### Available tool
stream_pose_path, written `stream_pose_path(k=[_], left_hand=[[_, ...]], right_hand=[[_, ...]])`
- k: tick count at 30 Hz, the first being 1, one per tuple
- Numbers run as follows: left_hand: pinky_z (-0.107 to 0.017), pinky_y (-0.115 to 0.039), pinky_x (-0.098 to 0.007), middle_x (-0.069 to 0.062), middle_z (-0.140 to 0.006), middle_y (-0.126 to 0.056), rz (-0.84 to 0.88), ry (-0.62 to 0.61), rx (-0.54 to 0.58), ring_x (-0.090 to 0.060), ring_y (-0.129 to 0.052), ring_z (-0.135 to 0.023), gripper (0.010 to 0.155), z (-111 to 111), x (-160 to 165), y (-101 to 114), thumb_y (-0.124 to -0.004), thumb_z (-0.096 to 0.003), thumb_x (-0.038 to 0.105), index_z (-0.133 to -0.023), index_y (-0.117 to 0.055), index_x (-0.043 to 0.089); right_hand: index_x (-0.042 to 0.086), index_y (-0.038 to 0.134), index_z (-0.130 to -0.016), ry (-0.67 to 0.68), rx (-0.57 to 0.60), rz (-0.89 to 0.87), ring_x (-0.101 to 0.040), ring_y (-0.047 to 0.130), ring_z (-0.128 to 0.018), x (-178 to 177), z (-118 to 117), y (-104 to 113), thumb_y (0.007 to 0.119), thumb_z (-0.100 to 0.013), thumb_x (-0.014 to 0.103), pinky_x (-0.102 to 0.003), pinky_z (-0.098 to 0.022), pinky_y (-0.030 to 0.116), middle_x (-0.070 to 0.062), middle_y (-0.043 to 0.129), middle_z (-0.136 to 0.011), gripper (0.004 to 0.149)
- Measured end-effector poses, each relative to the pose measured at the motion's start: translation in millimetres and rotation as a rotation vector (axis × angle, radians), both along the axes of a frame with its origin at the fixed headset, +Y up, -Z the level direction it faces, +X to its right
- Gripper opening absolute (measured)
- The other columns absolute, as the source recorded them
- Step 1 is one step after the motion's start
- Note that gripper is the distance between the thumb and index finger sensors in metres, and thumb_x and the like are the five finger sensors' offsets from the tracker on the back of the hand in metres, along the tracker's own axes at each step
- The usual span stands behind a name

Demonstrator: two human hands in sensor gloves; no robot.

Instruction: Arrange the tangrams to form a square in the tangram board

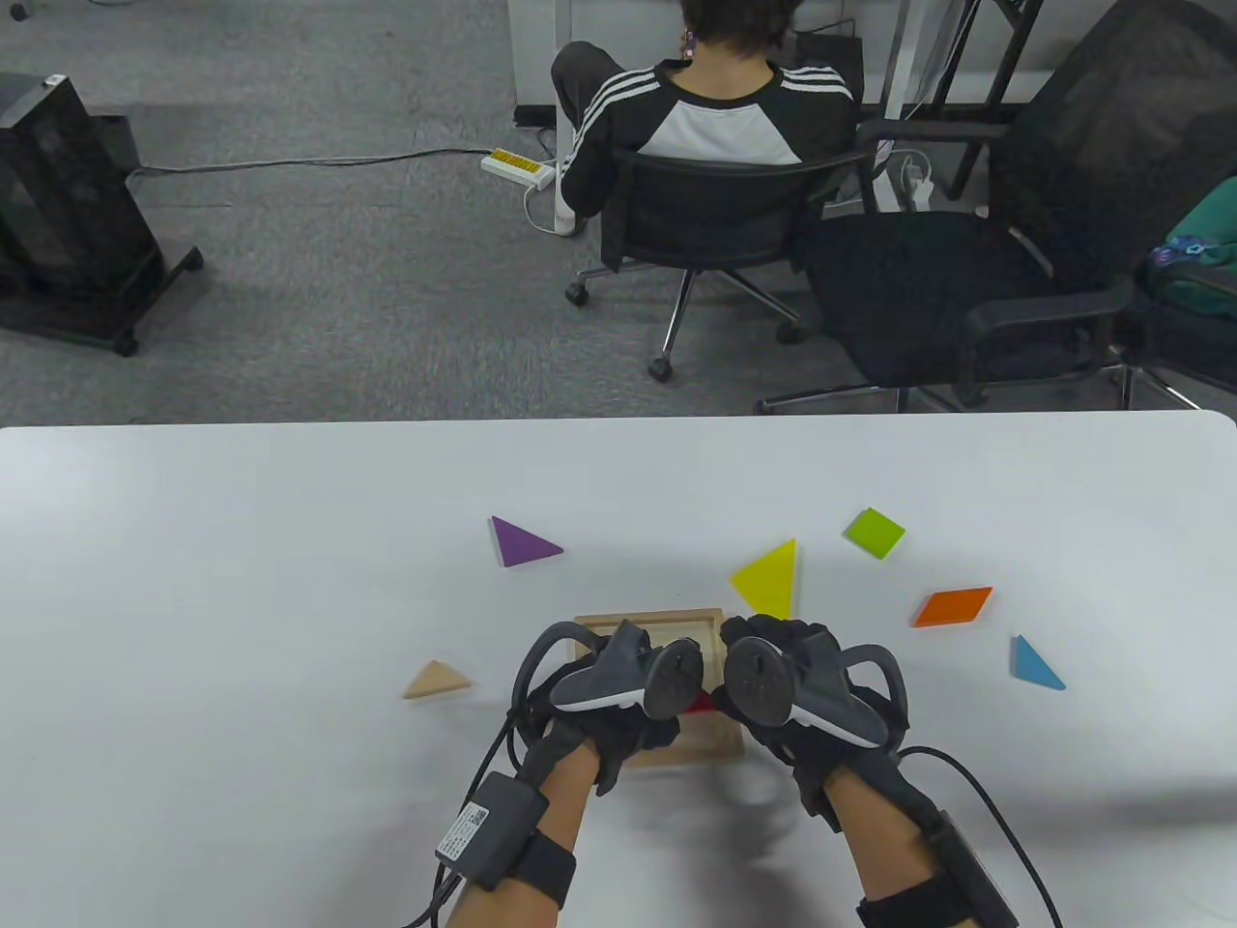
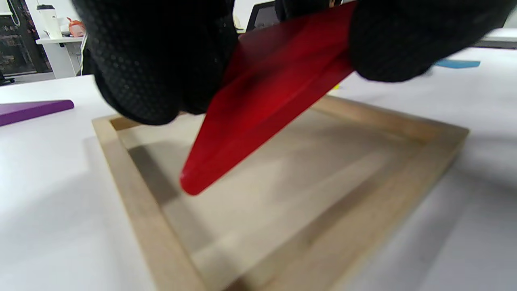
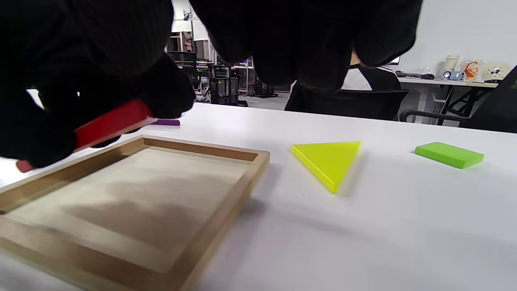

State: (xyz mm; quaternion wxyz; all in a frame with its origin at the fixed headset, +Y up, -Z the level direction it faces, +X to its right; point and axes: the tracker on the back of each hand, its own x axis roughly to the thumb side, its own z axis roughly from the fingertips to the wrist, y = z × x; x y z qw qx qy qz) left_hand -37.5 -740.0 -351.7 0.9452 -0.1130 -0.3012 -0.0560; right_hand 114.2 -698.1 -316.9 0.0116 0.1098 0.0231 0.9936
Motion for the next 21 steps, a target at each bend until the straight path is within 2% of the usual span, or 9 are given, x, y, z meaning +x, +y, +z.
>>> stream_pose_path(k=[9,21], left_hand=[[-0.049,-0.098,-0.047,-0.033,-0.1,-0.077,-0.086,-0.027,-0.044,-0.045,-0.102,-0.071,0.081,-1,10,-18,-0.085,-0.0436,0.055,-0.112,-0.049,0.029],[-0.048,-0.098,-0.046,-0.032,-0.101,-0.076,-0.183,-0.023,-0.095,-0.043,-0.103,-0.07,0.08,-3,22,-28,-0.083,-0.045,0.055,-0.112,-0.047,0.031]], right_hand=[[0.013,0.063,-0.106,-0.02,-0.013,0.004,-0.047,0.077,-0.094,6,-3,-3,0.079,-0.044,0.048,-0.066,-0.074,0.06,-0.015,0.071,-0.108,0.073],[0.013,0.063,-0.106,-0.055,-0.033,0.018,-0.047,0.077,-0.094,16,-9,-11,0.079,-0.044,0.048,-0.066,-0.074,0.06,-0.015,0.071,-0.108,0.073]])
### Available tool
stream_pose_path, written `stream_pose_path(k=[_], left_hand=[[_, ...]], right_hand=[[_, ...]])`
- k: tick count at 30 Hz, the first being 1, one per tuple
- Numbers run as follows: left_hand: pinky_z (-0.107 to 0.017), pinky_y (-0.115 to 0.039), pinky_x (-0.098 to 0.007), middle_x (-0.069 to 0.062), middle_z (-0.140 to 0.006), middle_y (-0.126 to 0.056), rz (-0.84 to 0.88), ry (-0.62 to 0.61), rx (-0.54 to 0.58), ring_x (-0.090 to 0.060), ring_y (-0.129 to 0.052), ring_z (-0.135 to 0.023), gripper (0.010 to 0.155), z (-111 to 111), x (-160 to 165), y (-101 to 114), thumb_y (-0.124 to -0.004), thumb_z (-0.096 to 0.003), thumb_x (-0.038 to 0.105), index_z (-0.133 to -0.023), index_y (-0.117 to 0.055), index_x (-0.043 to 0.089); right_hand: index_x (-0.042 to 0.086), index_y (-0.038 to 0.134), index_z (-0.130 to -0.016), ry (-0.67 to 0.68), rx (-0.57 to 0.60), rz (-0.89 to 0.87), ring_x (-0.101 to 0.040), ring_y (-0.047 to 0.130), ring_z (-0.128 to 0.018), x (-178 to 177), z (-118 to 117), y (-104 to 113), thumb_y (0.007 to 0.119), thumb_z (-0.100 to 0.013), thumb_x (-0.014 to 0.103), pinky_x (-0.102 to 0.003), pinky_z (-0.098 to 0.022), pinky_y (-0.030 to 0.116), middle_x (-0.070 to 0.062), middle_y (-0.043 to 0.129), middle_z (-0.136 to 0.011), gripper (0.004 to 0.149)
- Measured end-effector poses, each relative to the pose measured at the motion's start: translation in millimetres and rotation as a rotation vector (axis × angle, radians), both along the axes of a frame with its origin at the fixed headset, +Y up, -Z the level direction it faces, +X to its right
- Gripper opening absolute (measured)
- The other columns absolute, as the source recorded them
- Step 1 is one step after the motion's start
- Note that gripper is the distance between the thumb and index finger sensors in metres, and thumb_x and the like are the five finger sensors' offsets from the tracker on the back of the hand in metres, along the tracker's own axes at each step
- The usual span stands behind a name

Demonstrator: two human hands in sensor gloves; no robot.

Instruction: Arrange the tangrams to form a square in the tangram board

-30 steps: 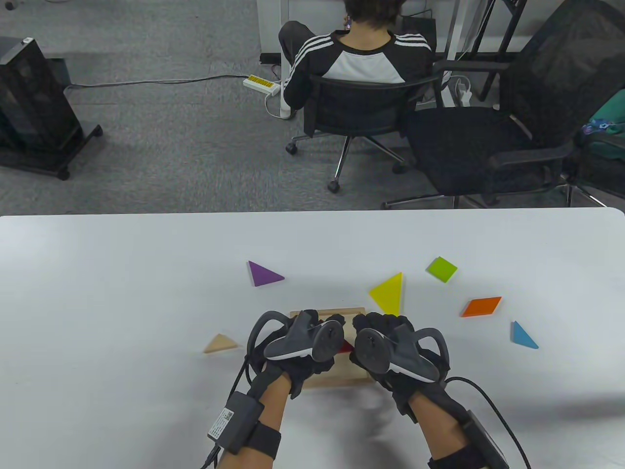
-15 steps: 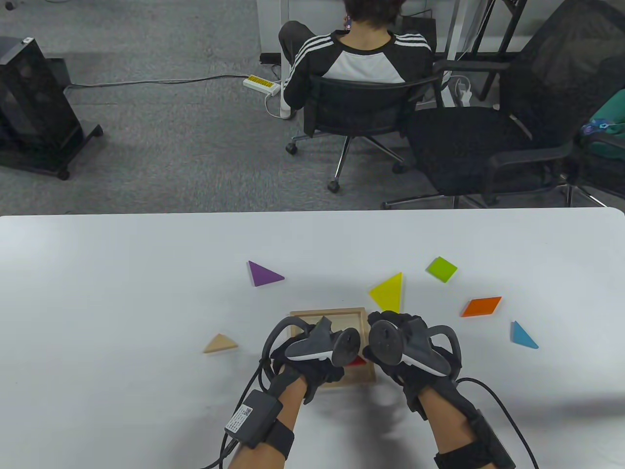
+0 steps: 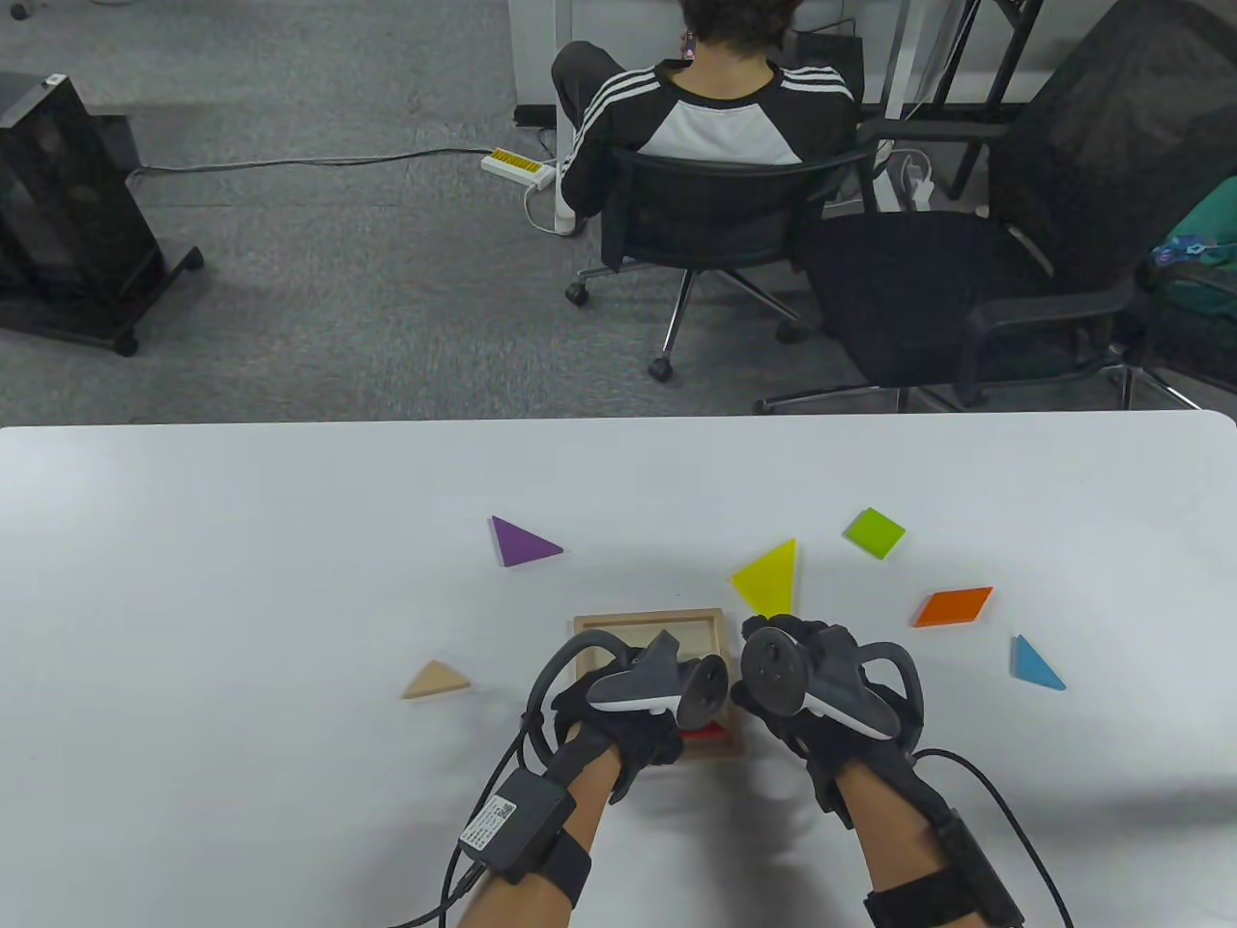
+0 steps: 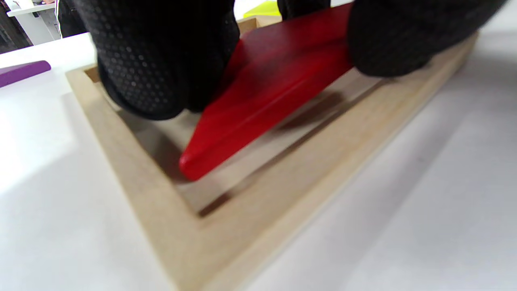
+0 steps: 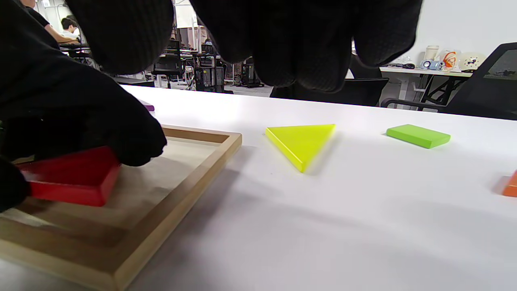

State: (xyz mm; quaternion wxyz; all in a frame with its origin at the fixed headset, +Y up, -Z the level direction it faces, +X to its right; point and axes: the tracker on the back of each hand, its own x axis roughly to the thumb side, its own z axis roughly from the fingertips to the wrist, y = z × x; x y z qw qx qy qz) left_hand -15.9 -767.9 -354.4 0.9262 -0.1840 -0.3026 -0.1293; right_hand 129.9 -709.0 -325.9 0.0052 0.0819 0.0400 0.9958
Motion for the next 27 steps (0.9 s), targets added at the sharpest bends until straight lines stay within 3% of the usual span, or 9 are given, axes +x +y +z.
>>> stream_pose_path(k=[27], left_hand=[[-0.053,-0.093,-0.05,-0.027,-0.105,-0.074,-0.088,0.023,-0.091,-0.043,-0.099,-0.075,0.07,3,7,0,-0.074,-0.0517,0.049,-0.114,-0.049,0.029]], right_hand=[[0.014,0.063,-0.106,-0.062,-0.044,0.055,-0.048,0.077,-0.094,12,-10,-15,0.079,-0.045,0.045,-0.066,-0.074,0.06,-0.015,0.071,-0.108,0.07]])
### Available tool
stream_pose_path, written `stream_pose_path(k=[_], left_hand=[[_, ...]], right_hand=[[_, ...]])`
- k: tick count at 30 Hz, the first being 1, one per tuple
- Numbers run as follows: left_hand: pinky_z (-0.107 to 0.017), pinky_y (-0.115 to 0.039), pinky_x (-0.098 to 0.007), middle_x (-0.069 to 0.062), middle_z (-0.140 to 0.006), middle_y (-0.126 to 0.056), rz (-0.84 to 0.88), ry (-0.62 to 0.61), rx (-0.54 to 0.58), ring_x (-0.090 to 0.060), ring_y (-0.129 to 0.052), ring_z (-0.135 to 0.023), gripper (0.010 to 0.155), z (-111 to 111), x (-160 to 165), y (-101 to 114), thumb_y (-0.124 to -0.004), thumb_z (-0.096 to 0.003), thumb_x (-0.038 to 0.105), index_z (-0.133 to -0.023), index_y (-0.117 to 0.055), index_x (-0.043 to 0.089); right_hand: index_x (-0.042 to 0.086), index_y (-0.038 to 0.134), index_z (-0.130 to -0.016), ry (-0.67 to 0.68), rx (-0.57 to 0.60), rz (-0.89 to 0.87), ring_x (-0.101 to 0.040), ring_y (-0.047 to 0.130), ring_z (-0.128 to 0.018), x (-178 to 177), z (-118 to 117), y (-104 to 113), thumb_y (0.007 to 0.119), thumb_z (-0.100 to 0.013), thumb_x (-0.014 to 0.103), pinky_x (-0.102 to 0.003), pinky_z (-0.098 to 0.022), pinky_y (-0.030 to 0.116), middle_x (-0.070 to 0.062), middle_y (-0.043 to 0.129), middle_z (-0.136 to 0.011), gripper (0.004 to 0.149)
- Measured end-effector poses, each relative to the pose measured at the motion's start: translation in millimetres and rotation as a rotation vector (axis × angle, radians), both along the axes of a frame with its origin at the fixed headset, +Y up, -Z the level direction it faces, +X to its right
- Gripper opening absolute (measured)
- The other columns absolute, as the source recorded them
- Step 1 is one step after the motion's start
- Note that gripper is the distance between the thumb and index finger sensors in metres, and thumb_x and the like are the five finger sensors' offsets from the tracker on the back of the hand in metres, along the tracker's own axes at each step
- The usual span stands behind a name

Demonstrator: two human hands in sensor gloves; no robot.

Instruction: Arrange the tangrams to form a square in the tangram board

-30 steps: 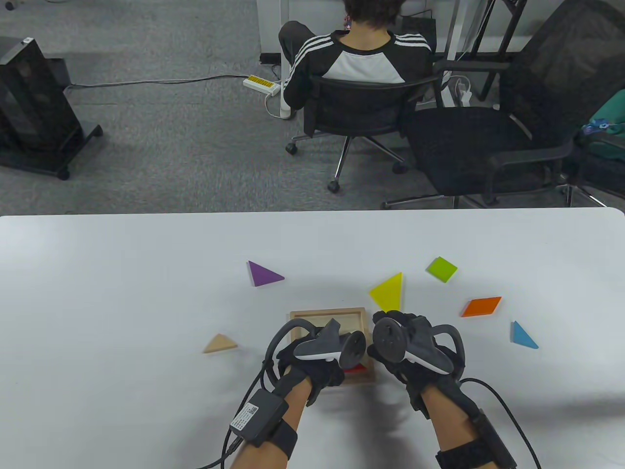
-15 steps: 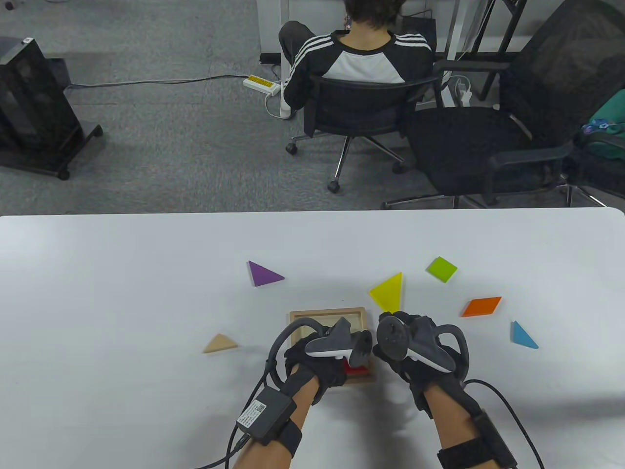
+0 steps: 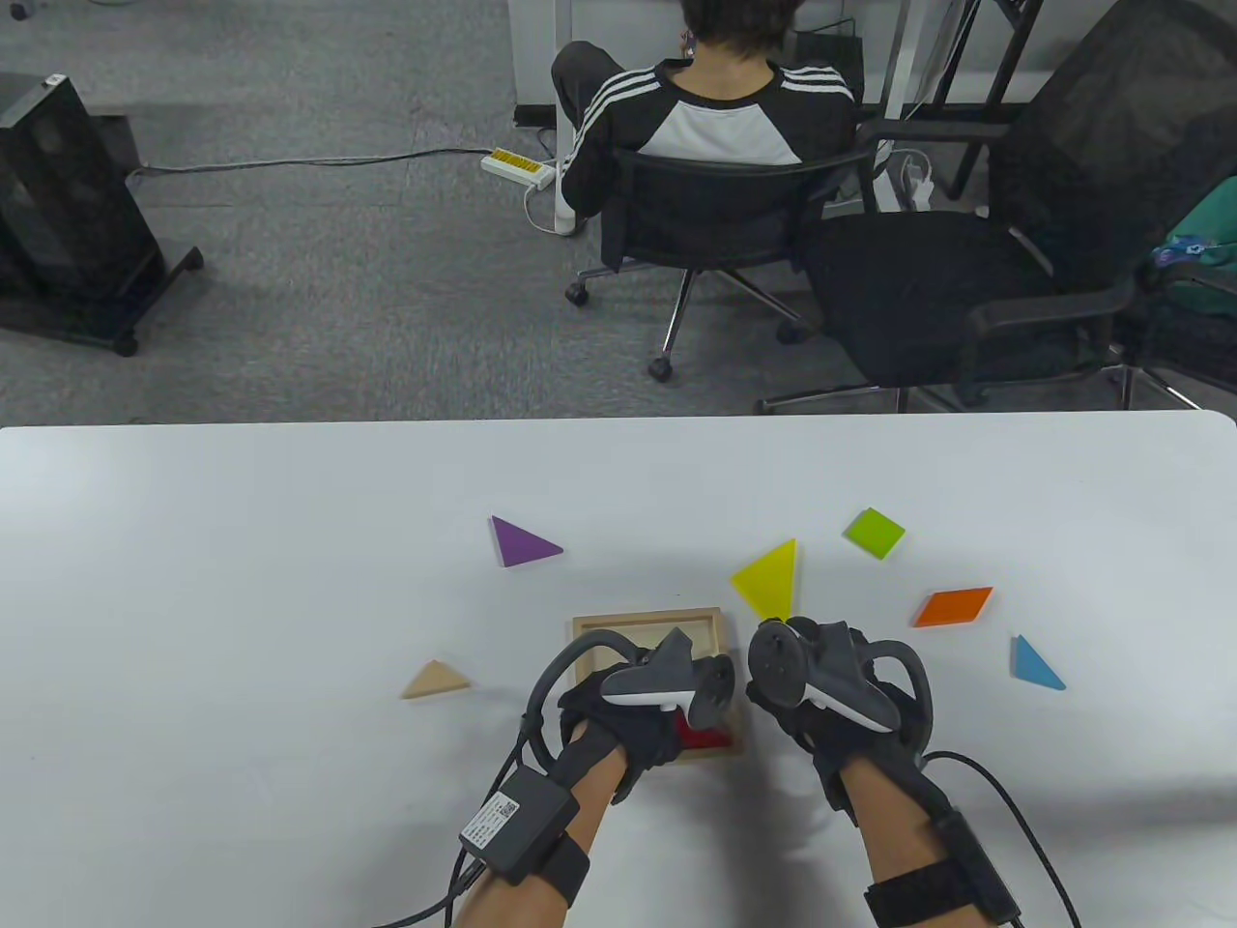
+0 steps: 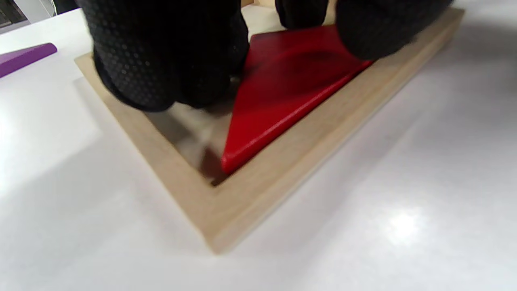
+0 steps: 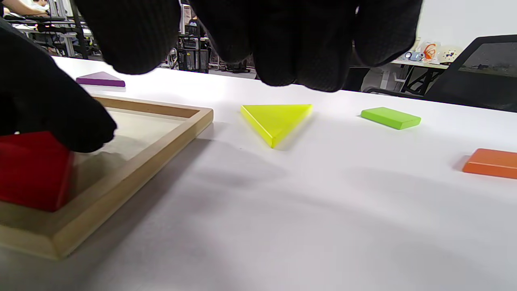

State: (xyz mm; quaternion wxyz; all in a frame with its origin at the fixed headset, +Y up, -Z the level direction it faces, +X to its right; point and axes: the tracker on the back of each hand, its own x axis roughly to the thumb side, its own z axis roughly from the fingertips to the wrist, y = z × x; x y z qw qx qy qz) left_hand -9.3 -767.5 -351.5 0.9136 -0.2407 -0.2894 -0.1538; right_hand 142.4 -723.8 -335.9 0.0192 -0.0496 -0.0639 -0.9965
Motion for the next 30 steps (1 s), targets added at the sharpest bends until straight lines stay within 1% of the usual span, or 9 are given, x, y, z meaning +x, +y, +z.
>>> stream_pose_path(k=[6,10,12,18,23,25,30], left_hand=[[-0.055,-0.091,-0.052,-0.025,-0.105,-0.078,0.044,0.016,-0.029,-0.045,-0.098,-0.077,0.065,0,-6,5,-0.074,-0.0533,0.043,-0.113,-0.054,0.028],[-0.054,-0.092,-0.051,-0.024,-0.104,-0.08,0.104,0.031,-0.029,-0.045,-0.099,-0.076,0.063,-2,-13,11,-0.074,-0.0535,0.04,-0.112,-0.057,0.027],[-0.054,-0.092,-0.051,-0.023,-0.105,-0.08,0.15,0.041,-0.028,-0.045,-0.098,-0.077,0.063,-3,-19,17,-0.074,-0.0535,0.04,-0.112,-0.058,0.026],[-0.053,-0.092,-0.051,-0.022,-0.106,-0.079,0.253,0.062,0.005,-0.045,-0.098,-0.077,0.064,-6,-35,32,-0.075,-0.0527,0.042,-0.112,-0.059,0.023],[-0.053,-0.092,-0.051,-0.021,-0.106,-0.079,0.317,0.095,-0.006,-0.046,-0.098,-0.078,0.065,-10,-49,39,-0.075,-0.0526,0.043,-0.112,-0.058,0.022],[-0.052,-0.092,-0.051,-0.022,-0.106,-0.079,0.337,0.104,-0.006,-0.046,-0.098,-0.078,0.066,-11,-54,42,-0.075,-0.0525,0.043,-0.112,-0.058,0.022],[-0.052,-0.092,-0.05,-0.023,-0.106,-0.079,0.37,0.123,-0.014,-0.046,-0.098,-0.078,0.067,-12,-61,44,-0.076,-0.0524,0.044,-0.113,-0.058,0.021]], right_hand=[[0.019,0.058,-0.109,-0.047,0.016,0.017,-0.048,0.077,-0.094,3,-8,2,0.079,-0.046,0.043,-0.066,-0.074,0.061,-0.017,0.07,-0.109,0.071],[0.024,0.051,-0.112,-0.087,-0.009,0.002,-0.049,0.076,-0.094,5,-18,5,0.078,-0.048,0.043,-0.066,-0.074,0.061,-0.018,0.067,-0.112,0.072],[0.025,0.05,-0.112,-0.105,-0.006,-0.014,-0.049,0.076,-0.094,5,-26,4,0.078,-0.048,0.042,-0.066,-0.073,0.061,-0.019,0.066,-0.112,0.072],[0.028,0.043,-0.113,-0.135,-0.029,0.028,-0.049,0.074,-0.095,5,-51,4,0.077,-0.048,0.044,-0.067,-0.073,0.062,-0.019,0.061,-0.114,0.075],[0.03,0.04,-0.113,-0.165,-0.076,0.036,-0.05,0.073,-0.096,1,-73,0,0.078,-0.048,0.044,-0.067,-0.073,0.062,-0.02,0.058,-0.115,0.077],[0.03,0.039,-0.113,-0.174,-0.092,0.068,-0.05,0.074,-0.096,-4,-83,-2,0.078,-0.047,0.044,-0.067,-0.072,0.063,-0.02,0.058,-0.115,0.077],[0.03,0.038,-0.113,-0.216,-0.171,0.106,-0.05,0.074,-0.095,-13,-104,-15,0.078,-0.047,0.045,-0.066,-0.072,0.063,-0.021,0.058,-0.115,0.079]])
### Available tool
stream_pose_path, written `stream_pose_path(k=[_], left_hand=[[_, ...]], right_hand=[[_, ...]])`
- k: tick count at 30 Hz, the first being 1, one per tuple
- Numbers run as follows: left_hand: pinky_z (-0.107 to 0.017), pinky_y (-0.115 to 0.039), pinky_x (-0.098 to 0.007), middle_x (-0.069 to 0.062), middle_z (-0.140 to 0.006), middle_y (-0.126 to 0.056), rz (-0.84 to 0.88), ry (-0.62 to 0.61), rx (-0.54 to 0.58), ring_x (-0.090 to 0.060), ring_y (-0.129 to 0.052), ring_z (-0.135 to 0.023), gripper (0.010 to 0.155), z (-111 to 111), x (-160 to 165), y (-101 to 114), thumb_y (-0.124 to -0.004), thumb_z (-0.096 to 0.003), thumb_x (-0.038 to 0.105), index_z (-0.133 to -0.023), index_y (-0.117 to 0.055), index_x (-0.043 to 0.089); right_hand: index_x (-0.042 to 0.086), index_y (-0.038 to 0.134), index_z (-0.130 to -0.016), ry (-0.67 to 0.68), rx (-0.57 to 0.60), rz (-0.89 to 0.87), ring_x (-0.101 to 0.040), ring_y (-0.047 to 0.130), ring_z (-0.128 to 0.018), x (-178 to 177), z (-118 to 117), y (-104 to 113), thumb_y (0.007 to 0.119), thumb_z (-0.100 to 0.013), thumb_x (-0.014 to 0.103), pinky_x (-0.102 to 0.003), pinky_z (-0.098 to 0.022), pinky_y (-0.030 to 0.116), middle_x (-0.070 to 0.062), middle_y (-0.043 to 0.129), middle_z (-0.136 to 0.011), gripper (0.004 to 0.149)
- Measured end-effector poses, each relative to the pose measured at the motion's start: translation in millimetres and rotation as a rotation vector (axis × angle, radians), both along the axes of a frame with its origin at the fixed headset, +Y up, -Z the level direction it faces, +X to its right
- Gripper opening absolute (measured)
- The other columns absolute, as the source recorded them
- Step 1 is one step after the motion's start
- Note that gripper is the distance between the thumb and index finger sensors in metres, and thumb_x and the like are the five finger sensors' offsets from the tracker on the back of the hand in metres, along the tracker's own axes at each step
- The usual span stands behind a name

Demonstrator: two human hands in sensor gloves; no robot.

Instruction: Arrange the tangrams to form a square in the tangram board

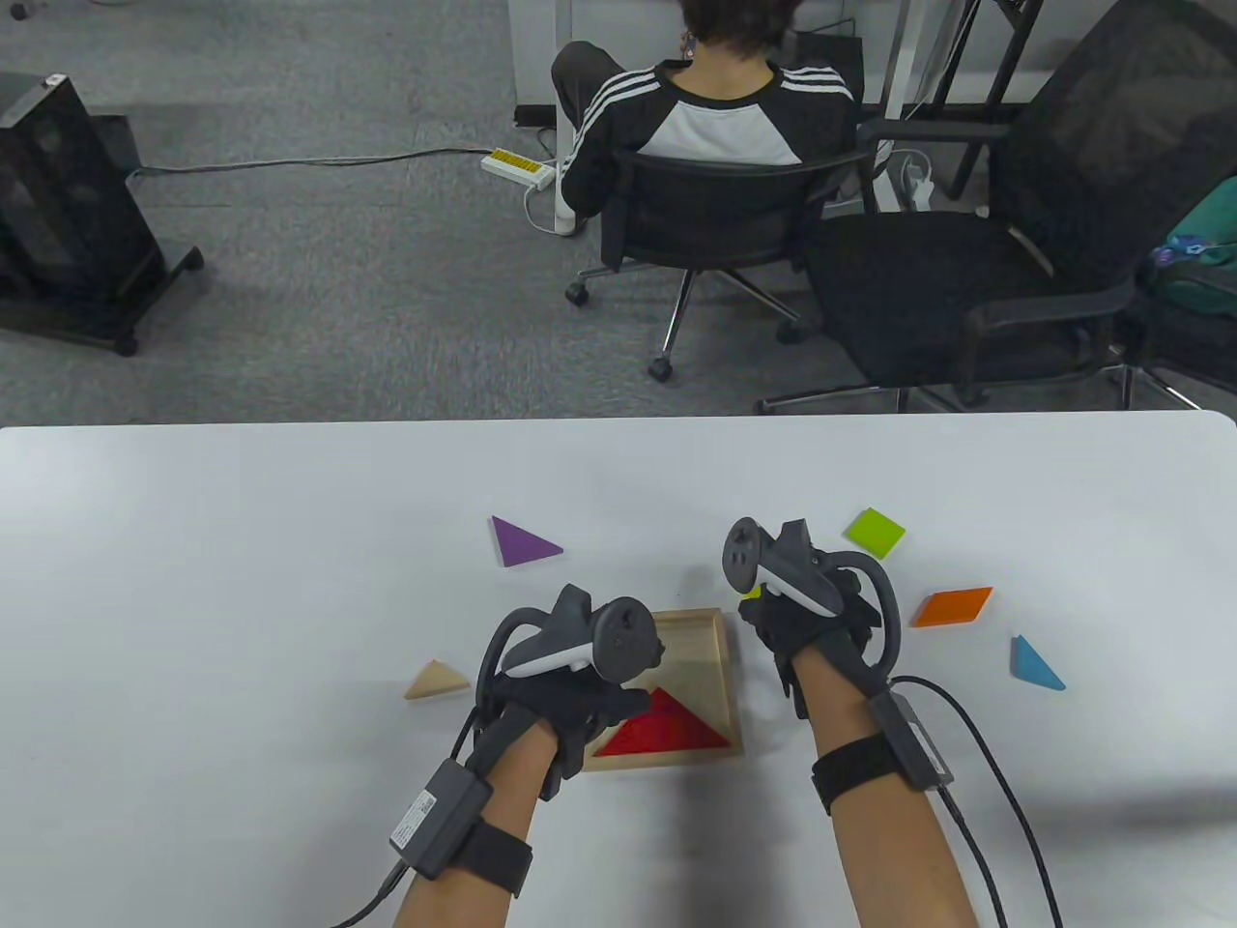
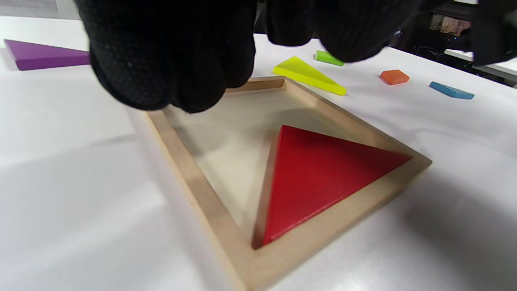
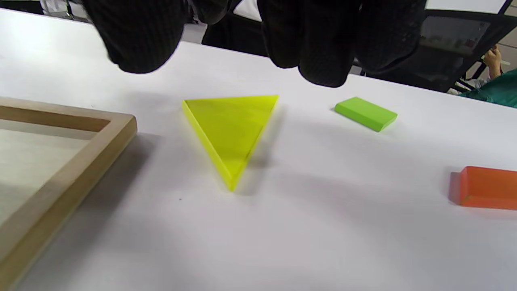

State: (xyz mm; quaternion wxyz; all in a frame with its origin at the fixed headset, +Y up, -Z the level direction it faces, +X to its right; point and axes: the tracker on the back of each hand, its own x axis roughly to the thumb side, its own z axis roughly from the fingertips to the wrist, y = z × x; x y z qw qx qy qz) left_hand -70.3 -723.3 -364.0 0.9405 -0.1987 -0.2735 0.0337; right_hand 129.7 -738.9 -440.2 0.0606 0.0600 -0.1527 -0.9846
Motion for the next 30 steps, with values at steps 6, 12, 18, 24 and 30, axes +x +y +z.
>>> stream_pose_path(k=[6,12,18,24,30], left_hand=[[-0.051,-0.093,-0.049,-0.023,-0.105,-0.08,0.024,0.016,0.001,-0.045,-0.098,-0.077,0.067,-1,-7,1,-0.076,-0.0523,0.044,-0.112,-0.058,0.02],[-0.051,-0.093,-0.049,-0.023,-0.104,-0.08,0.037,0.03,-0.019,-0.045,-0.098,-0.077,0.068,-3,-12,0,-0.076,-0.0523,0.044,-0.113,-0.058,0.02],[-0.051,-0.093,-0.05,-0.024,-0.105,-0.08,0.041,0.044,-0.035,-0.046,-0.098,-0.077,0.069,-6,-18,-1,-0.076,-0.0523,0.045,-0.113,-0.056,0.02],[-0.052,-0.092,-0.05,-0.024,-0.105,-0.08,0.058,0.057,-0.046,-0.046,-0.098,-0.077,0.07,-7,-23,-1,-0.076,-0.0524,0.045,-0.114,-0.054,0.021],[-0.052,-0.092,-0.051,-0.024,-0.105,-0.079,0.07,0.07,-0.058,-0.047,-0.098,-0.078,0.07,-9,-28,0,-0.076,-0.0524,0.046,-0.114,-0.053,0.021]], right_hand=[[0.03,0.036,-0.114,-0.032,-0.077,0.07,-0.049,0.077,-0.093,-11,-20,-17,0.079,-0.047,0.046,-0.065,-0.071,0.066,-0.021,0.059,-0.114,0.081],[0.03,0.034,-0.114,-0.077,-0.162,0.114,-0.048,0.079,-0.091,-18,-38,-35,0.08,-0.047,0.045,-0.063,-0.07,0.068,-0.022,0.06,-0.113,0.083],[0.03,0.031,-0.114,-0.093,-0.216,0.158,-0.048,0.078,-0.091,-16,-50,-46,0.081,-0.049,0.041,-0.063,-0.071,0.067,-0.023,0.058,-0.114,0.083],[0.031,0.03,-0.114,-0.117,-0.31,0.114,-0.045,0.079,-0.087,-13,-62,-52,0.082,-0.05,0.04,-0.062,-0.071,0.066,-0.027,0.05,-0.115,0.083],[0.026,0.039,-0.114,-0.126,-0.241,0.104,-0.038,0.095,-0.071,-16,-67,-55,0.089,-0.043,0.039,-0.057,-0.061,0.081,-0.029,0.068,-0.102,0.088]])
